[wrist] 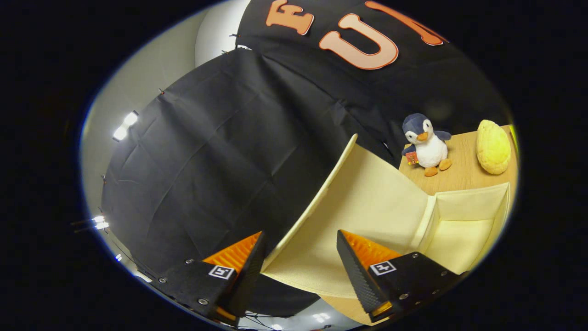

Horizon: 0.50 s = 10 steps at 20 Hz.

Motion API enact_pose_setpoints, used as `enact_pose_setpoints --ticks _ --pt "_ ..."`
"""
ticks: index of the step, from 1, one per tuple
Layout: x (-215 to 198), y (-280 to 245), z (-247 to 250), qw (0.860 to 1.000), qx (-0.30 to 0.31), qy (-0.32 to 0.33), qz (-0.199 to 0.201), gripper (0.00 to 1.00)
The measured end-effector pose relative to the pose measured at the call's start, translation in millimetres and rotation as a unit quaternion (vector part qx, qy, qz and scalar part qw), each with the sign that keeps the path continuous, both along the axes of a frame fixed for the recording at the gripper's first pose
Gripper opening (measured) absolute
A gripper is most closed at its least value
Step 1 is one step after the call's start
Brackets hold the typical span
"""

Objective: Open the storage box then place both shoes into the box .Put the left shoe in first, then the right shoe, with the right side of both shoes facing outward in a uniform manner.

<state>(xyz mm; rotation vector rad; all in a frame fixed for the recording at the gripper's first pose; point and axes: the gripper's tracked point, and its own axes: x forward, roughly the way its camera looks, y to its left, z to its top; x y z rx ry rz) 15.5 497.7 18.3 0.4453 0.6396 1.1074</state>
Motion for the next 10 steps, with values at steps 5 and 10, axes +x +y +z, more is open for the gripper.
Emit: enact_pose_setpoints --ticks 5,10 --pt "27.2 -44.7 -19.9 0.997 -0.037 -0.018 -0.068 0.98" --pt "68.7 -137.6 -46.6 0.982 -0.068 -0.031 -0.174 0.98"
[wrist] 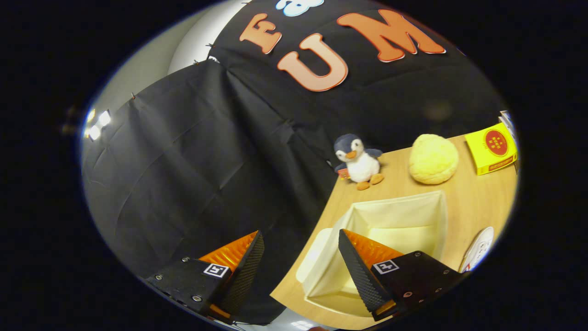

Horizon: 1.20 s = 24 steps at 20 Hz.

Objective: Open the storage box then place both shoes into the box .Put the left shoe in first, then the right shoe, with the right side of both shoes facing outward in a uniform manner.

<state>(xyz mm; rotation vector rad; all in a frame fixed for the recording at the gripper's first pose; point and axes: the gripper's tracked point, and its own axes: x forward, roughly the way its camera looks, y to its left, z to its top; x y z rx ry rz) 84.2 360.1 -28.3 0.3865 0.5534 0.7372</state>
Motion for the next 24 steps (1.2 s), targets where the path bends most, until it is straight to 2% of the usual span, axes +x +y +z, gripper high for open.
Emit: enact_pose_setpoints --ticks 3,7,12,18,24 --pt "19.8 -69.5 -17.0 0.997 -0.036 -0.012 -0.062 0.98" --pt "25.5 -150.0 -59.0 0.991 -0.078 0.014 -0.109 0.98" --pt "26.9 -236.6 -110.6 0.972 -0.16 0.02 -0.169 0.98" --pt "3.5 -295.5 -166.1 0.951 -0.253 0.055 -0.166 0.98" --pt "-12.1 -314.6 -219.5 0.931 -0.323 0.101 -0.135 0.97"
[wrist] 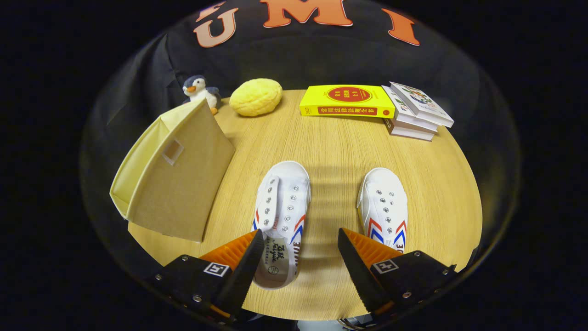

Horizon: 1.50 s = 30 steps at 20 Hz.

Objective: Open the storage box then place both shoes into the box .Put the left shoe in first, then the right shoe, with the right side of both shoes facing outward in a uniform manner.

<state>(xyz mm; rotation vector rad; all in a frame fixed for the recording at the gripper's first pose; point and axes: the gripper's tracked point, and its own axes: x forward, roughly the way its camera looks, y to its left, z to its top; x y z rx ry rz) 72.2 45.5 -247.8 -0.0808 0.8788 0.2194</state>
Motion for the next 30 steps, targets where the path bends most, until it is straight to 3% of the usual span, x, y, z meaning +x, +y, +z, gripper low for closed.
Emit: enact_pose_setpoints --ticks 4,10,14,15,17,20,30 --pt "4.4 -1.6 -22.3 0.999 -0.025 0.038 0.01 0.86" --pt "2.9 9.6 -48.0 0.997 -0.014 0.08 0.01 0.59" --pt "1.6 18.8 -50.1 0.993 0.046 0.109 -0.027 0.25" --pt "3.7 16.1 -46.8 0.992 0.06 0.103 -0.046 0.11" --pt "3.2 17.3 -43.4 0.993 0.072 0.074 -0.053 0.0" --pt "2.7 27.7 -30.9 0.997 0.064 0.028 -0.031 0.0" --pt "22.3 42.2 38.8 0.994 0.09 -0.06 -0.034 0.0"
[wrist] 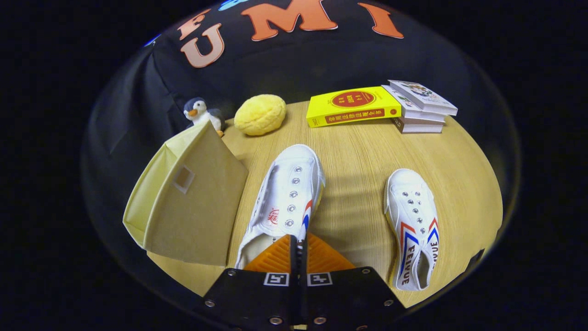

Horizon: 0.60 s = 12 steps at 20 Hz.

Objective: Open the storage box then place both shoes into the box .Put the left shoe in first, then the right shoe, with the right side of both shoes facing outward in a uniform manner.

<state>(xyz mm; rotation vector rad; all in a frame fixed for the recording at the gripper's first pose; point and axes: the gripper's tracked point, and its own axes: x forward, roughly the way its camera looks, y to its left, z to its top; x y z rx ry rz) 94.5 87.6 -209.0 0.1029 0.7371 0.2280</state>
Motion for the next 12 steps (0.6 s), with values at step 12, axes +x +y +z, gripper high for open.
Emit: enact_pose_setpoints --ticks 12 --pt "-3.0 94.9 132.3 0.995 0.059 -0.074 0.01 0.0"
